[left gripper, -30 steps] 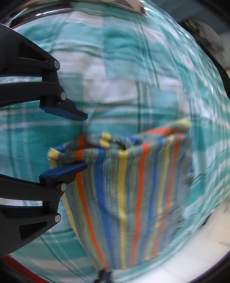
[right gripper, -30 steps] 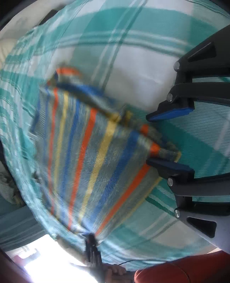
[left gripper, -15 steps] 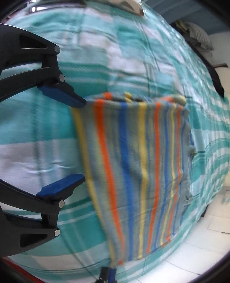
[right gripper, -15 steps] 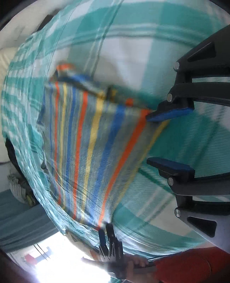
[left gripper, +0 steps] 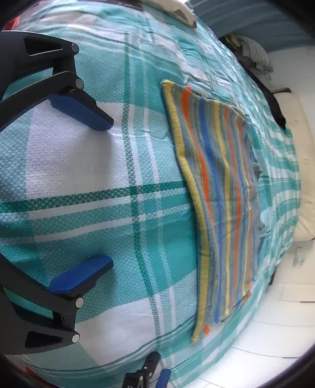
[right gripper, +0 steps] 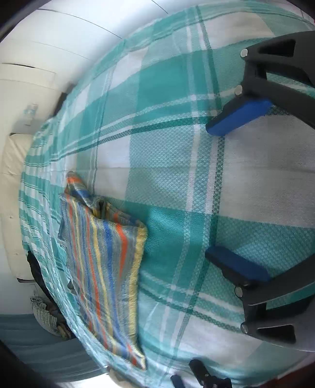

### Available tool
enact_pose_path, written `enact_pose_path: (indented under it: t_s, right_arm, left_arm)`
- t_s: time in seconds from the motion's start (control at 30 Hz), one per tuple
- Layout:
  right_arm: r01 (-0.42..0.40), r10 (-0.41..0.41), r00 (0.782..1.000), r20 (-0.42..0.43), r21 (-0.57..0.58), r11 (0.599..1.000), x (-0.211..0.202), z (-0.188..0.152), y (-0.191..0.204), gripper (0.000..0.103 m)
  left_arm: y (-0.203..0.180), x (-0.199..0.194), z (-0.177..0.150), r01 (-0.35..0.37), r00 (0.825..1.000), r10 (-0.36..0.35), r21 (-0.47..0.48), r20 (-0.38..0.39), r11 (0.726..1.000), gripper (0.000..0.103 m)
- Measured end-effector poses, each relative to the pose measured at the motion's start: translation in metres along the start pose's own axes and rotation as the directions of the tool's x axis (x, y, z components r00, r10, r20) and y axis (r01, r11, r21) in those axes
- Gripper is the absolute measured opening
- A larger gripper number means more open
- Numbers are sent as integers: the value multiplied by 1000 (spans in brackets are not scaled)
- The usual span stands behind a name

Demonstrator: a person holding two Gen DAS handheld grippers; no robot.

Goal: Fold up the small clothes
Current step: 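Lay the folded sweater flat and open both grippers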

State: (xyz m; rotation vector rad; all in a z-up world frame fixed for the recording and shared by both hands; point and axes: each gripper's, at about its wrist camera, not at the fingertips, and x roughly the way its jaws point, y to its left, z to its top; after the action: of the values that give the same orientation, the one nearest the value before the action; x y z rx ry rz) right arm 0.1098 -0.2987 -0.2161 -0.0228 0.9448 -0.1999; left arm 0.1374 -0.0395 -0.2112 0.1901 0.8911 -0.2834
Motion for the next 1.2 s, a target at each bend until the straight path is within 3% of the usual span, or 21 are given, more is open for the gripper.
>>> enact_pose_path:
  t_s: [0.2, 1.2]
  right_arm:
    - [4, -4, 1000, -18, 41, 999, 10, -2, -9, 103]
    - [38, -37, 999, -8, 15, 999, 9, -4, -3, 103]
  left_arm:
    - [1, 3, -4, 14, 1000, -14, 0, 2, 1000, 102]
    - [-2, 1, -9, 1, 1000, -1, 7, 22, 1000, 102]
